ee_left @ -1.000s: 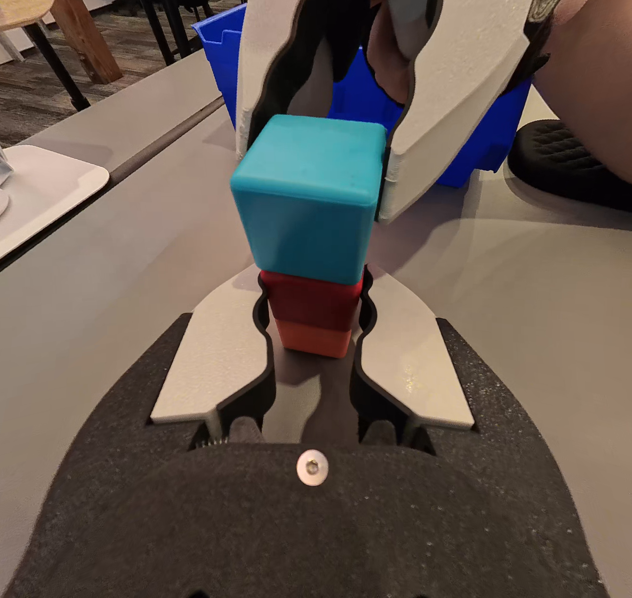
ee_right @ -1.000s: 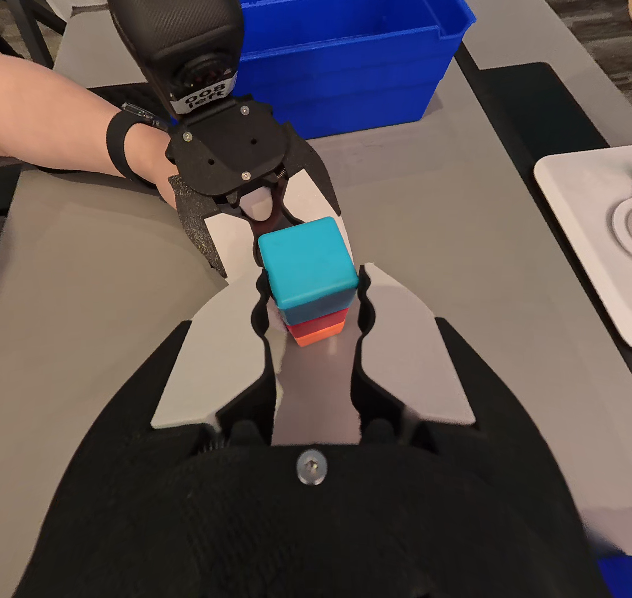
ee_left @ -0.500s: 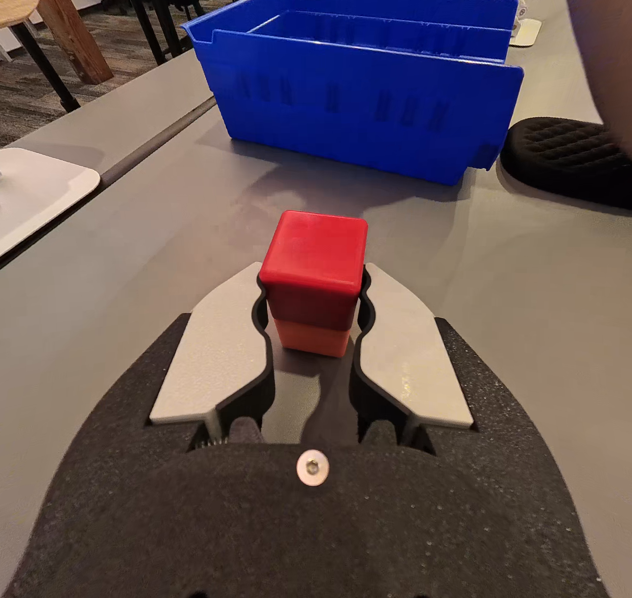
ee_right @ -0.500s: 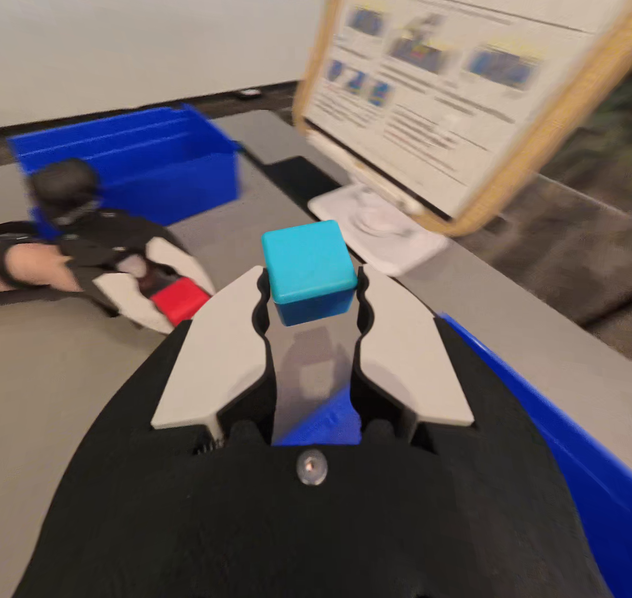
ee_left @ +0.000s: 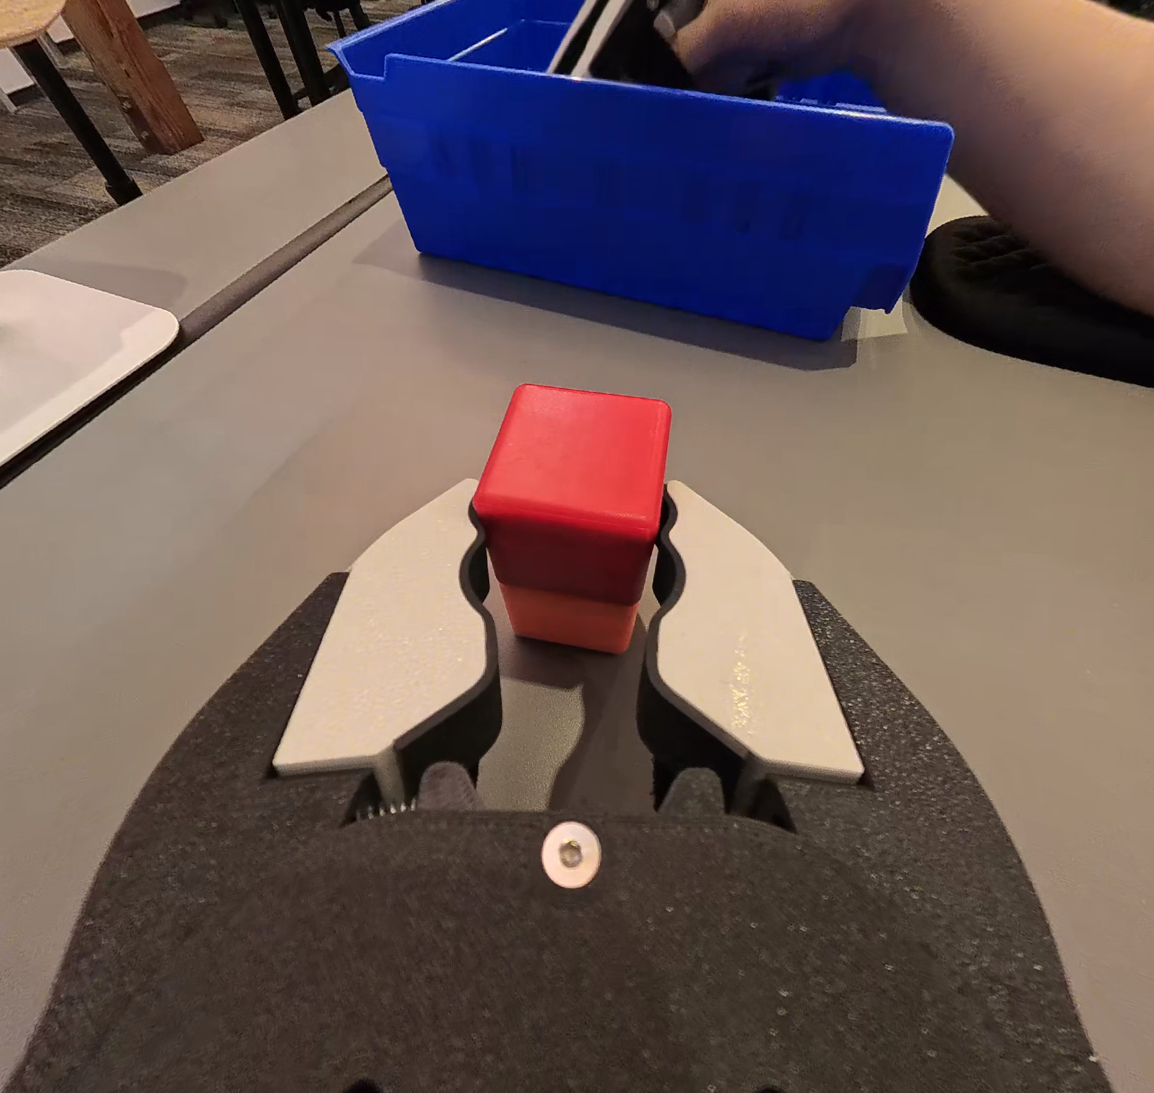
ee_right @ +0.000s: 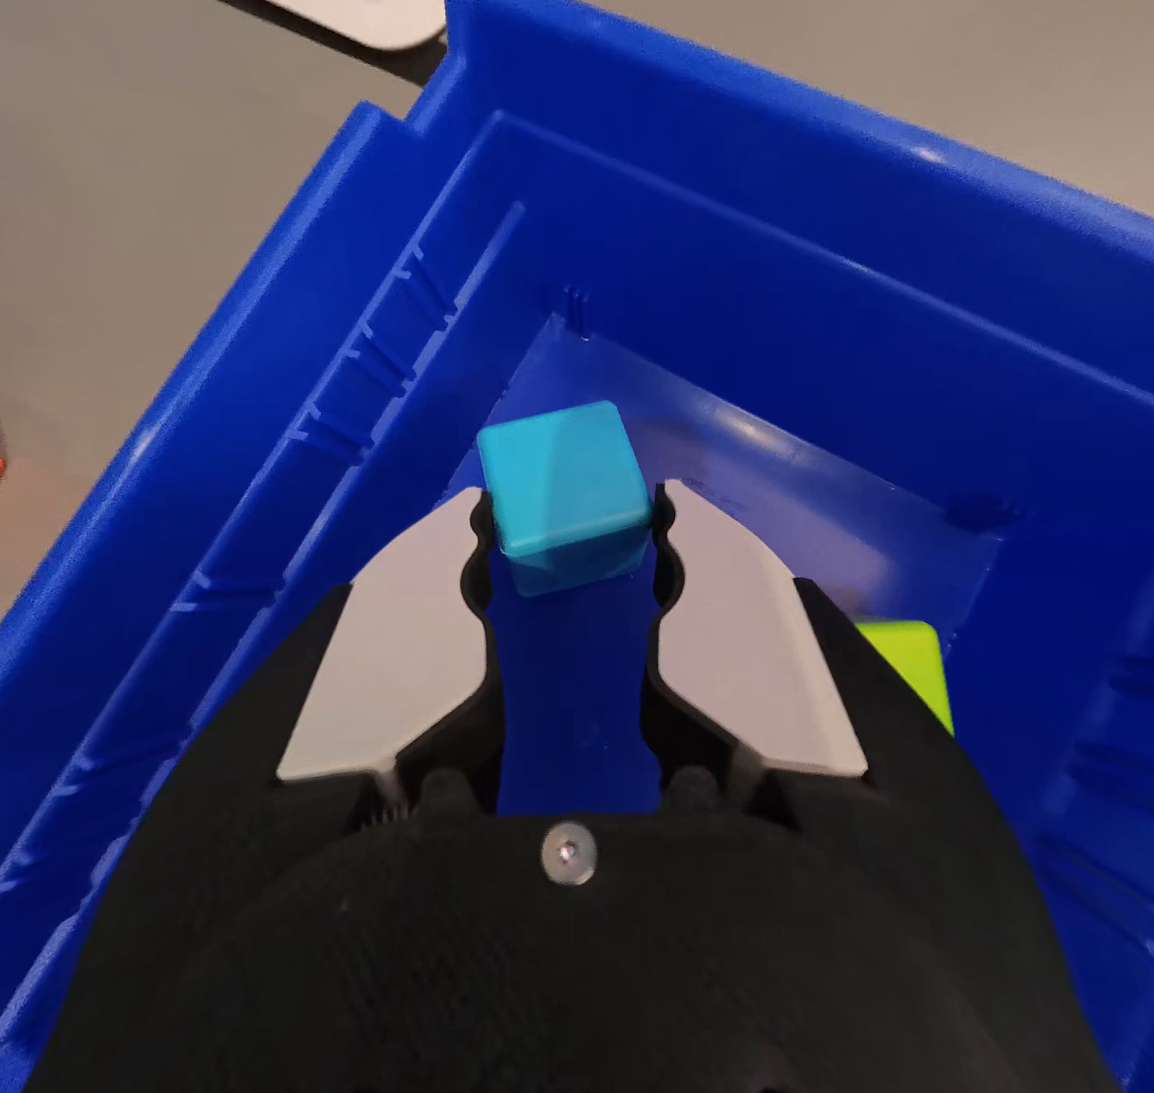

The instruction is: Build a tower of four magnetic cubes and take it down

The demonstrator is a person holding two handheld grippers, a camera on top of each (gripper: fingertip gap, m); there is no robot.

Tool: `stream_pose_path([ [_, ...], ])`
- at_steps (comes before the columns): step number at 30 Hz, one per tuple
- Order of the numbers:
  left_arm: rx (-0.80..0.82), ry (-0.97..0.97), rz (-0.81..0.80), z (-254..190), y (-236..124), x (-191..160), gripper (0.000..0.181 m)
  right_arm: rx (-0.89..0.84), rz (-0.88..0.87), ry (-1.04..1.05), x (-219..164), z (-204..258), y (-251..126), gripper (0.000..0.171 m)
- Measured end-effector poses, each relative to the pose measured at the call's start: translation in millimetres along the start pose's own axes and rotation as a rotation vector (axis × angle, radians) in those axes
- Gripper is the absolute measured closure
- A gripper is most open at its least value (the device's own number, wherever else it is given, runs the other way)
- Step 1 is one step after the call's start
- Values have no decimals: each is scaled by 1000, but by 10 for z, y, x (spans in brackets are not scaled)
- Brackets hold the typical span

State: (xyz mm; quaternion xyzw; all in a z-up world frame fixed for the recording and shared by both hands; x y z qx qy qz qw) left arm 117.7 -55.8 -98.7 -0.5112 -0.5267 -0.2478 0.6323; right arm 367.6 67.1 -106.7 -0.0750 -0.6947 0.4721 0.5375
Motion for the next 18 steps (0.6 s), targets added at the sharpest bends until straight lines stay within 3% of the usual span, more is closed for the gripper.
stream_pose_path([
  [8, -6, 4, -1, -12, -4, -1, 131, 43, 24, -80, -64, 51, 25, 112],
  [11, -6, 19, 7, -28, -2, -13, 131, 28, -47, -92, 60, 18, -193, 108],
  [15, 2, 47, 94, -74, 43, -115, 107, -5, -152, -115, 265, 24, -596, 109],
  [18, 16, 66, 162, -84, 65, -202, 105, -16, -268, -185, 537, 208, -873, 110],
])
Point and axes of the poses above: each gripper's, where its closed fingertips meet, y out along the fingers, x out of its top, z = x × y across the jaws, the point moved 2 cm from there along -y, back along the fingers, and after that the axes turned 6 degrees about -y, right-handed, at the moved point
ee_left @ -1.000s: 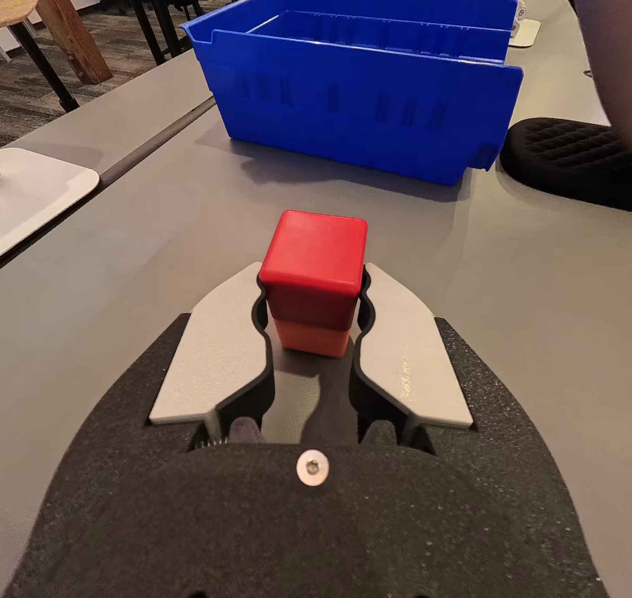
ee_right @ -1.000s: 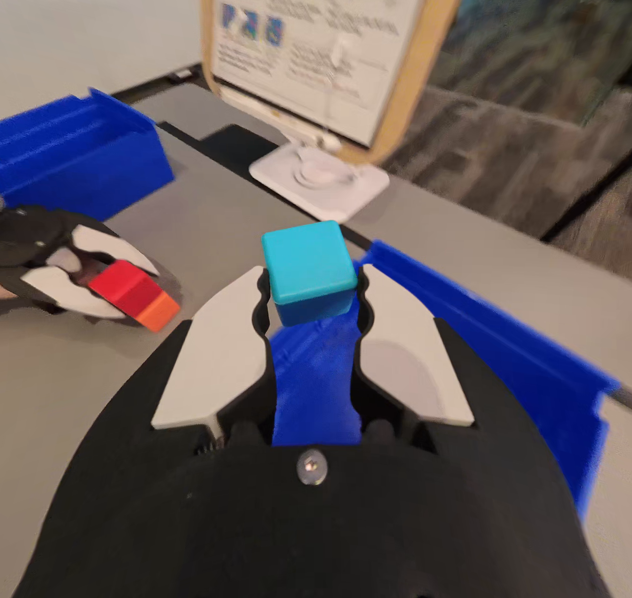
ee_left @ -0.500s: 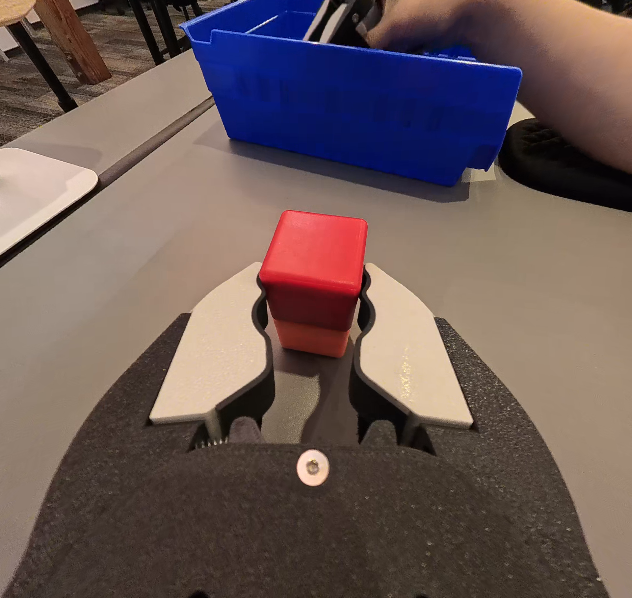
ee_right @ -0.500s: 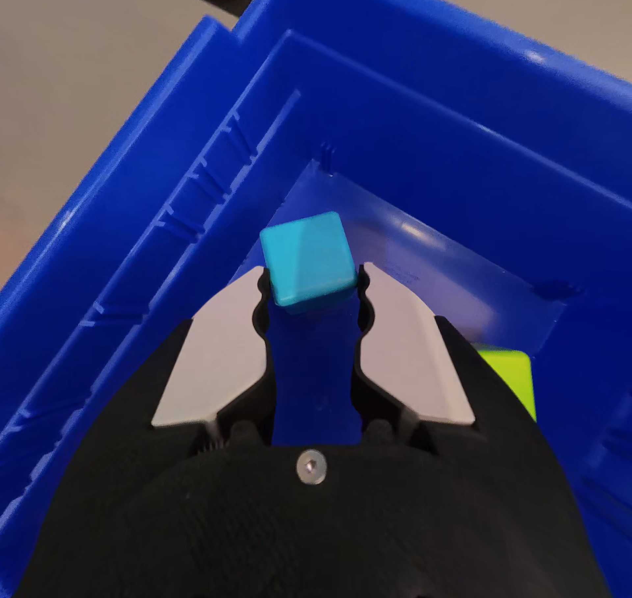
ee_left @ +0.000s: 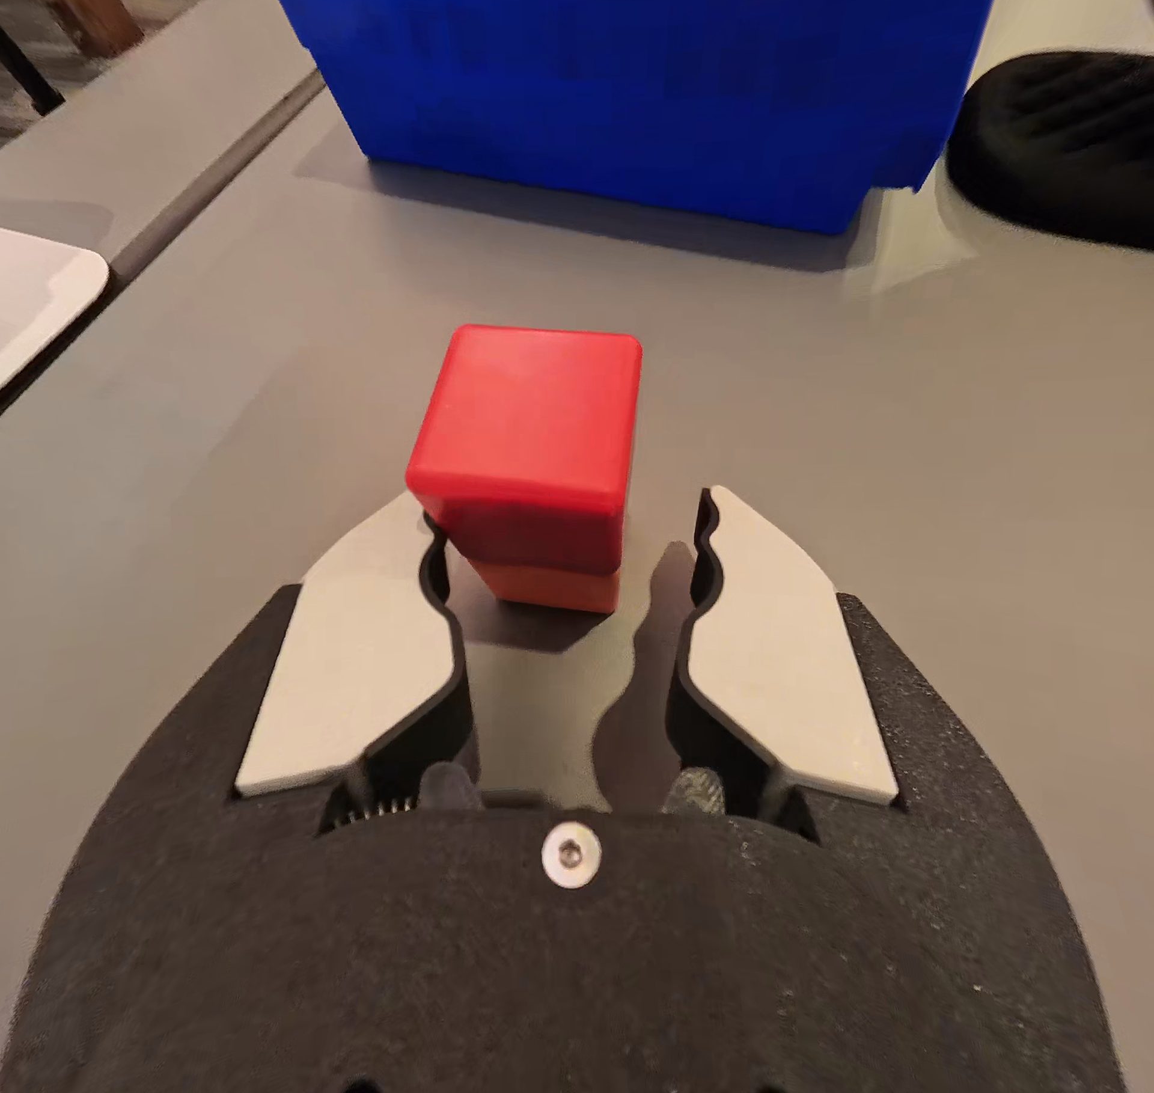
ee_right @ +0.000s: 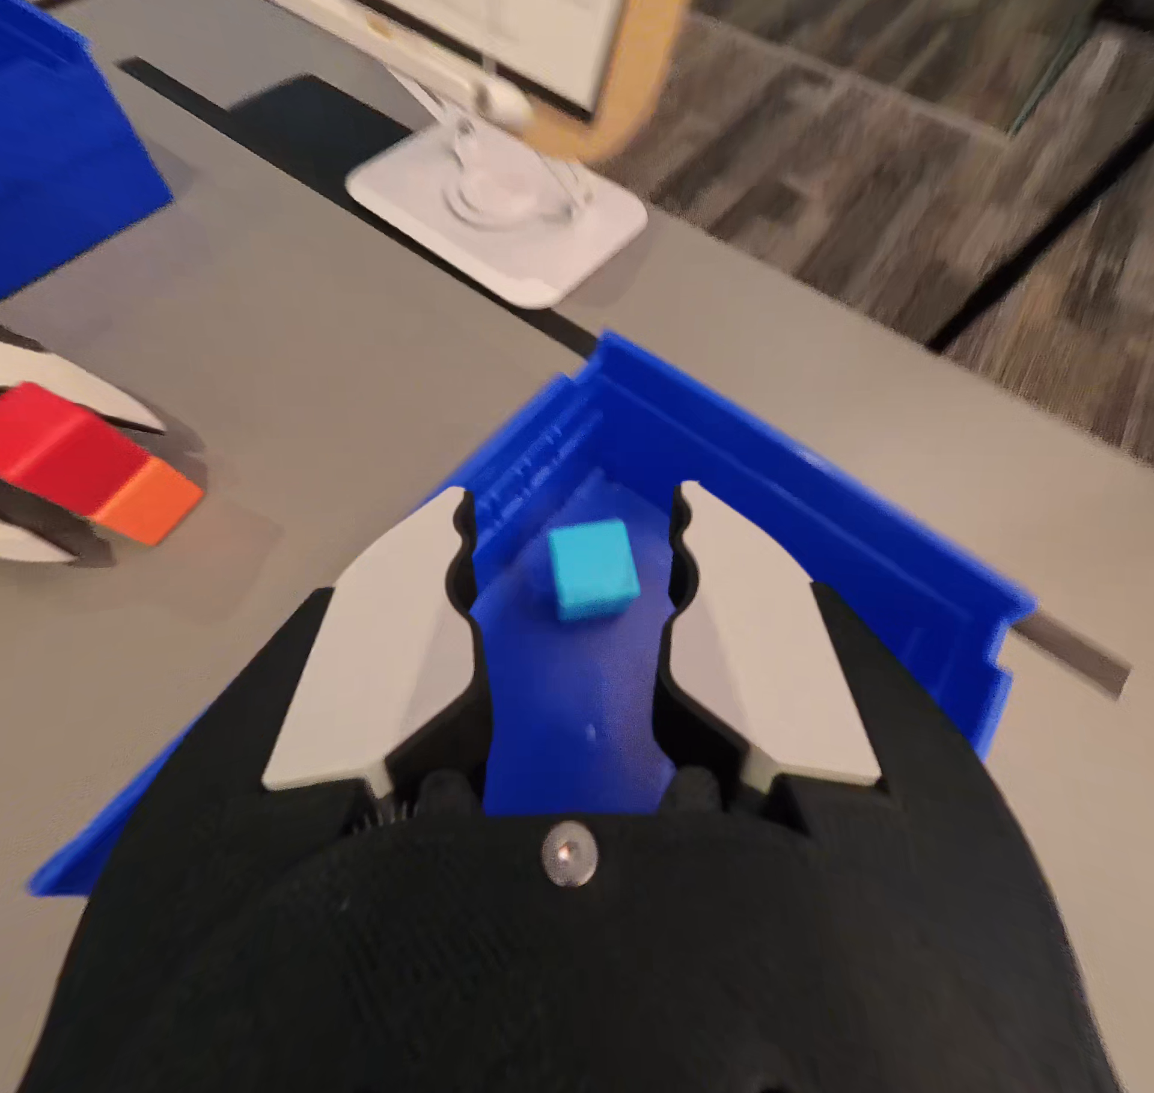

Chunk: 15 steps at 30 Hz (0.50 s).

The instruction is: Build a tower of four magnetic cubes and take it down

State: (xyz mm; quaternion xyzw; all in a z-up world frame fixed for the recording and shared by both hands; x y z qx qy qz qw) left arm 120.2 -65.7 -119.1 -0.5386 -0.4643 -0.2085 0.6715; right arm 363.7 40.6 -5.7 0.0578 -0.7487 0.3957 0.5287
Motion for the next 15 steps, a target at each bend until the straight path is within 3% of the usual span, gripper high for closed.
stream_pose_path([
  [3, 19, 8, 42, 21, 16, -60, 111, 89, -99, -161, 385, 437, -93, 109],
  [6, 30, -14, 58, 59, 18, -85, 113, 331, -196, -340, 645, 1169, -96, 106],
  [9, 38, -10, 80, 74, 27, -114, 118, 567, -197, -454, 621, 1787, 32, 105],
  [15, 53, 23, 130, 70, 73, -164, 120, 626, -35, -568, 326, 2219, 555, 106],
])
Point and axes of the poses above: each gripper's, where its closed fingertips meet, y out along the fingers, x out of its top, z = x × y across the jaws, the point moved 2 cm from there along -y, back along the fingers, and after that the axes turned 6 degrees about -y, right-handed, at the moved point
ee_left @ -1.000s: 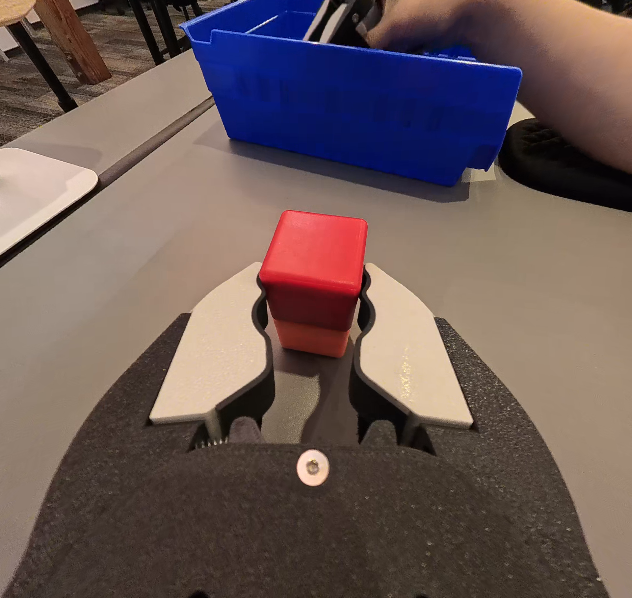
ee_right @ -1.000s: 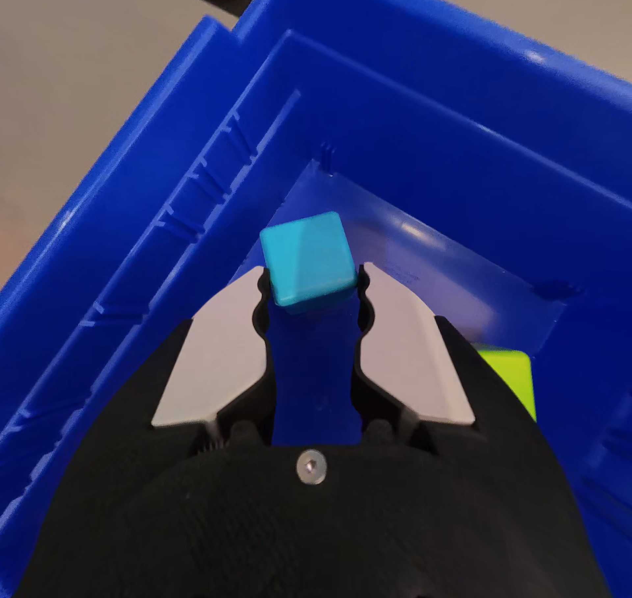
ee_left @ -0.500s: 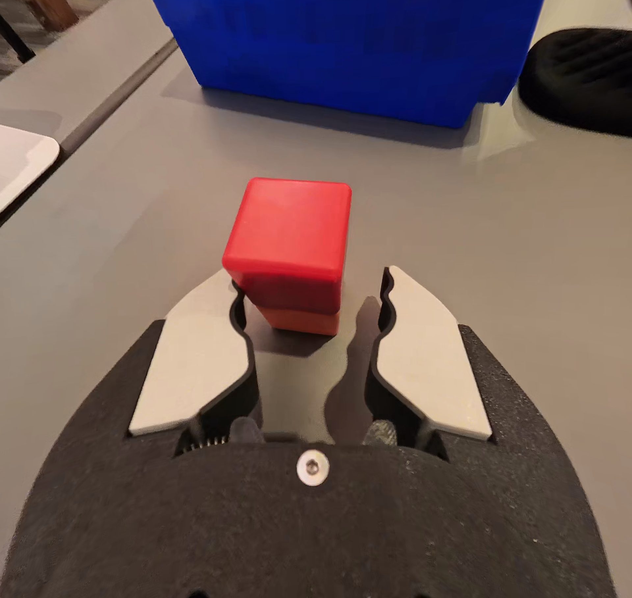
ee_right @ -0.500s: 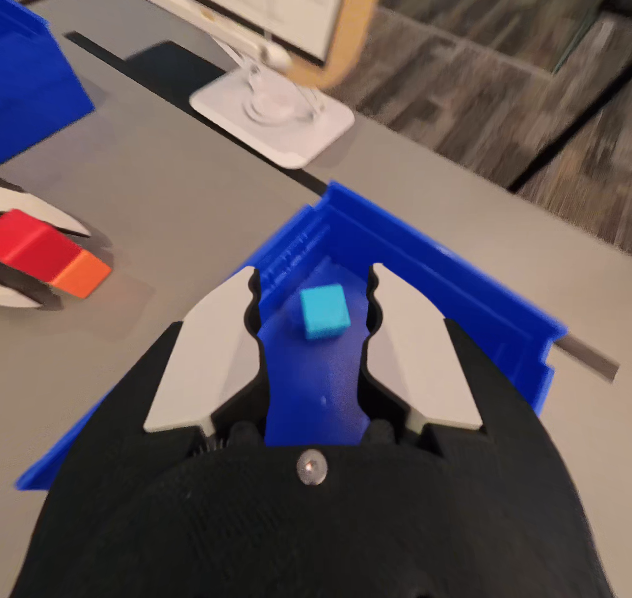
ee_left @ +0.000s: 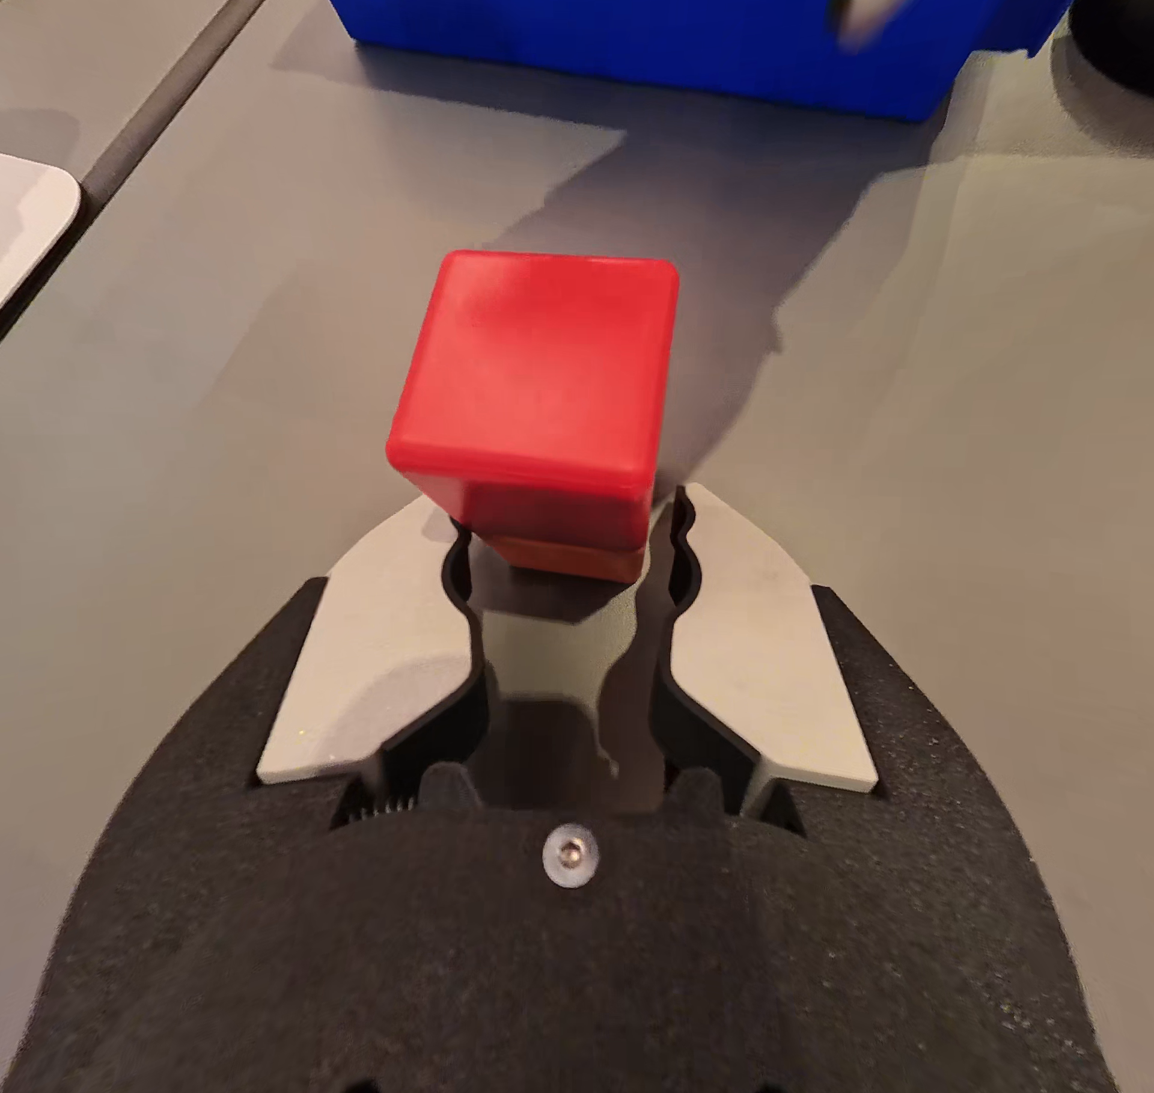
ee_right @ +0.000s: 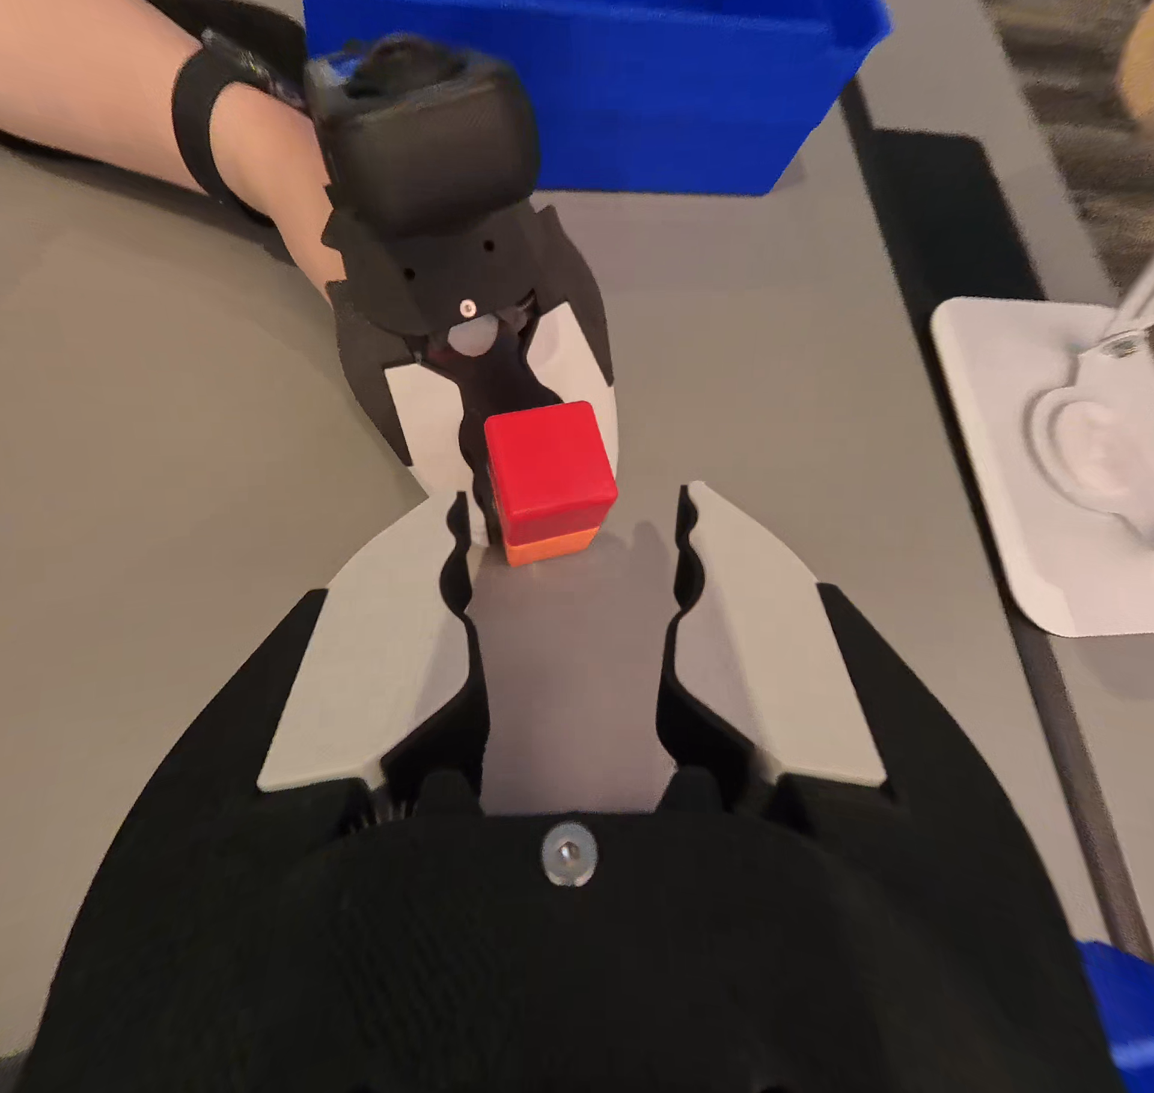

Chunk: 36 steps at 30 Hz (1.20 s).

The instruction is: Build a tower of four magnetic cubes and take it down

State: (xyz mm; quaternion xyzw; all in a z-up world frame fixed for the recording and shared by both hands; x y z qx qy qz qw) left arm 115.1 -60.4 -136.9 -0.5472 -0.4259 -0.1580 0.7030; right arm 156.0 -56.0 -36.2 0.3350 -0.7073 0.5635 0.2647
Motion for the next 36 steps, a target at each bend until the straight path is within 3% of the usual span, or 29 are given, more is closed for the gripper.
stream_pose_path([
  [10, -11, -11, 12, 10, 10, -10, 130, 62, 81, 19, -88, 114, 444, 106],
  [15, -29, -8, 14, 2, 10, -10, 130, 38, 108, -13, -128, 104, 523, 119],
  [27, -51, 16, 15, -36, 15, -7, 131, 113, 128, 130, -146, 131, 523, 121],
  [32, -60, 10, 17, -31, 15, -11, 131, 52, 49, 173, -76, -56, 173, 121],
  [36, -61, 9, 17, -30, 15, -11, 131, -139, 41, 149, -85, -251, -674, 120],
])
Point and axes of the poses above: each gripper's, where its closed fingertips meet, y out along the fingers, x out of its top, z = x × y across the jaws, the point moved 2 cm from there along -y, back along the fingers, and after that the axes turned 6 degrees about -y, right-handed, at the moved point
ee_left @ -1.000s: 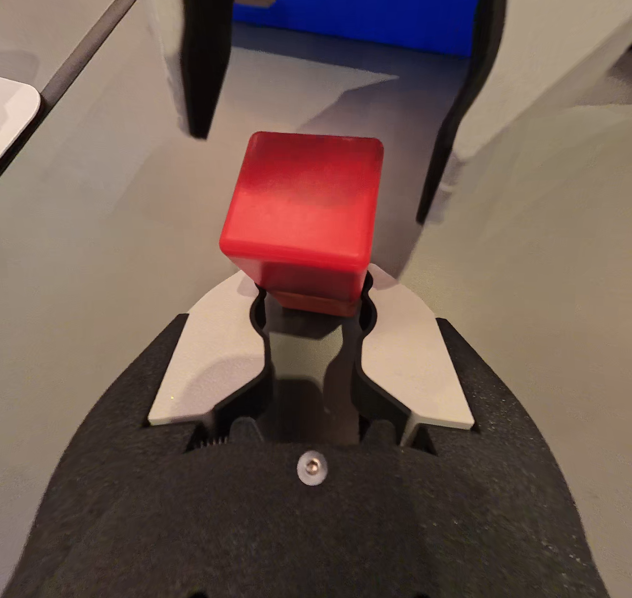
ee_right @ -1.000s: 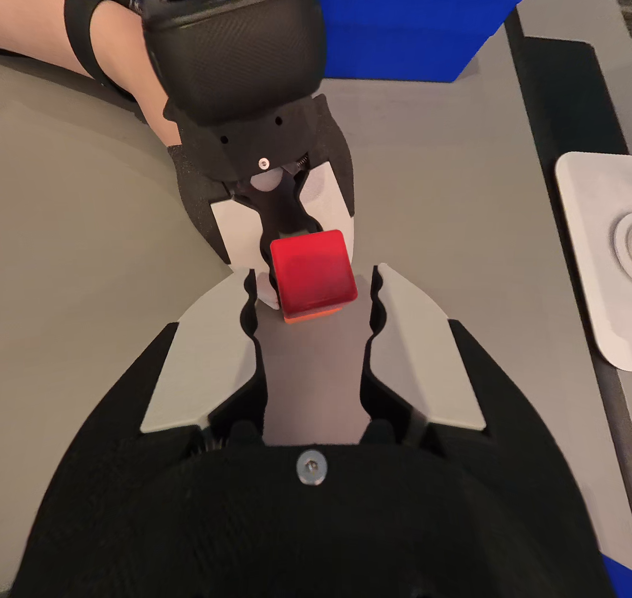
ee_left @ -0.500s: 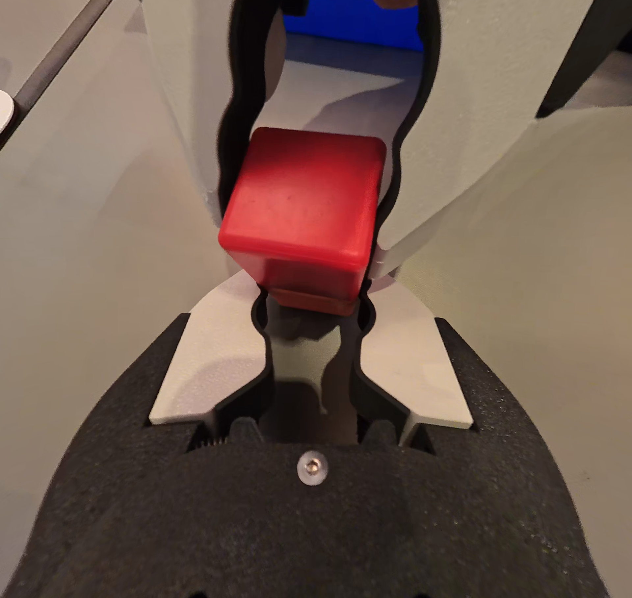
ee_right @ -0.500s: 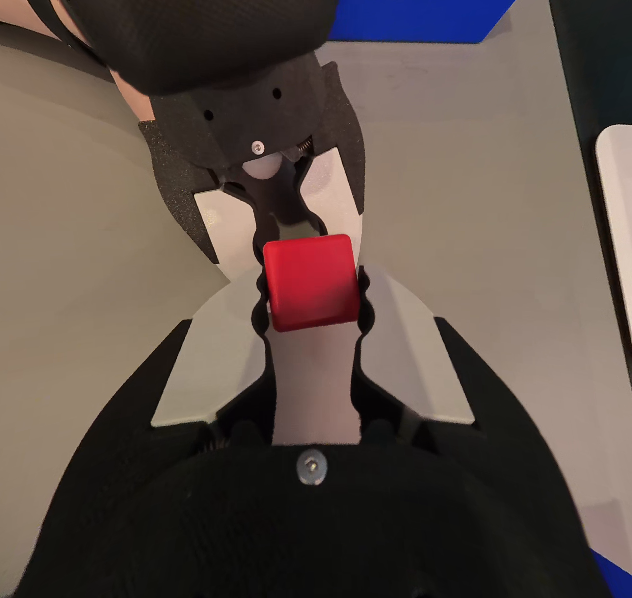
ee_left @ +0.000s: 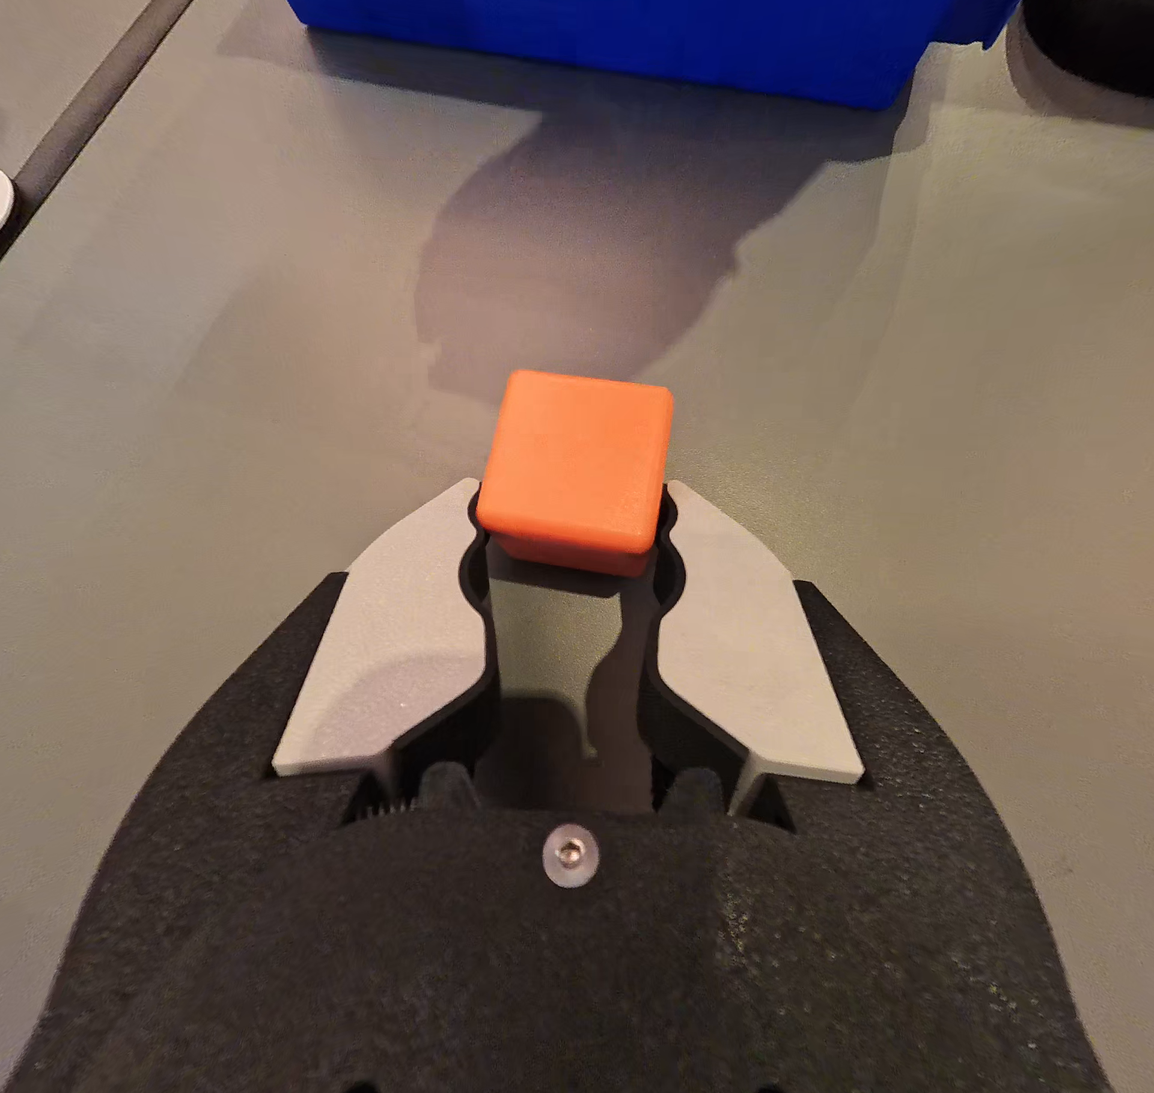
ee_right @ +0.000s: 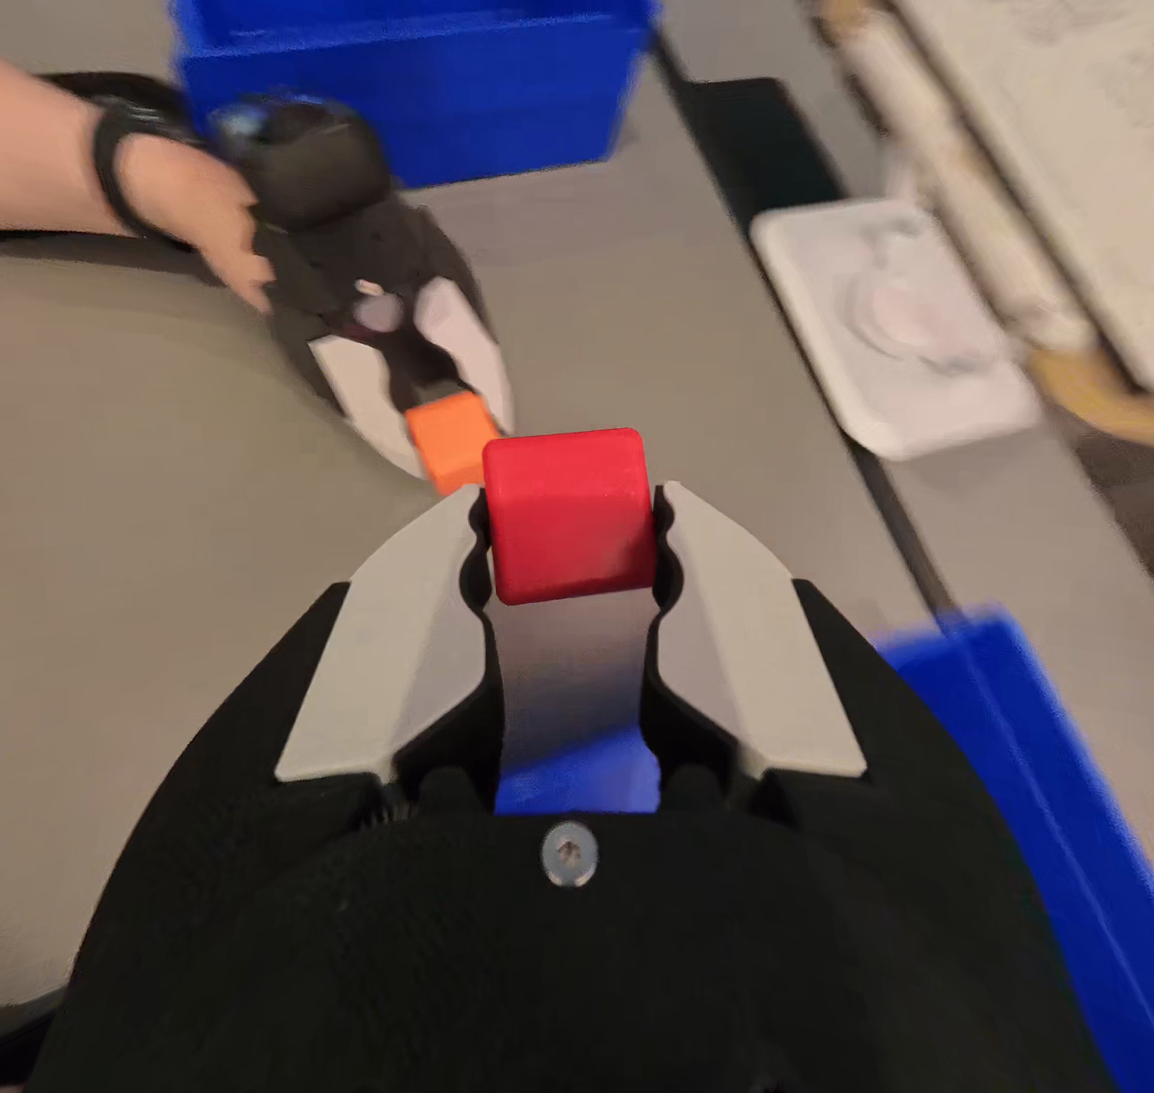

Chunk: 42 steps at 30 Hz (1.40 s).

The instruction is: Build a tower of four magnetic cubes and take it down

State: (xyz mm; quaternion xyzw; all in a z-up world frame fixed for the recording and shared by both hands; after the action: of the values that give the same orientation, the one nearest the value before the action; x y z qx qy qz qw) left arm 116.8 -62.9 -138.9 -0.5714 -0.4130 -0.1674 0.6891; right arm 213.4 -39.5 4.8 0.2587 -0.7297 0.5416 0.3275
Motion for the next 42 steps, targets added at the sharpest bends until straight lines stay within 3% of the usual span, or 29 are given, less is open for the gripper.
stream_pose_path([
  [2, -1, 0, 0, -1, 0, 0, 130, -173, 98, 90, -324, -232, -480, 120],
  [4, -3, -1, 1, -1, 1, -1, 130, -247, 308, 228, -933, -299, -814, 120],
  [7, -8, -3, 2, -1, 2, -1, 131, -259, 626, 472, -1821, -259, -1063, 119],
  [9, -9, -4, 3, -1, 3, -2, 131, -262, 764, 614, -2185, -228, -1136, 119],
  [15, -7, -2, 2, -12, -3, -8, 131, -190, 947, 758, -2415, -46, -1095, 120],
  [22, -8, 1, 2, -22, -5, -11, 131, -229, 1062, 752, -2536, -115, -1045, 120],
  [30, 0, 6, 6, -27, -4, -18, 130, -320, 941, 738, -2307, -192, -1197, 110],
  [32, 0, -7, 20, -38, -1, -31, 113, -387, 861, 703, -2095, -247, -1281, 110],
  [36, 32, 1, 13, -25, -142, 72, 104, -466, 590, 465, -1338, -342, -1265, 111],
  [42, 17, -65, 12, -58, -698, 353, 99, -94, 28, -24, -2, 109, -529, 111],
])
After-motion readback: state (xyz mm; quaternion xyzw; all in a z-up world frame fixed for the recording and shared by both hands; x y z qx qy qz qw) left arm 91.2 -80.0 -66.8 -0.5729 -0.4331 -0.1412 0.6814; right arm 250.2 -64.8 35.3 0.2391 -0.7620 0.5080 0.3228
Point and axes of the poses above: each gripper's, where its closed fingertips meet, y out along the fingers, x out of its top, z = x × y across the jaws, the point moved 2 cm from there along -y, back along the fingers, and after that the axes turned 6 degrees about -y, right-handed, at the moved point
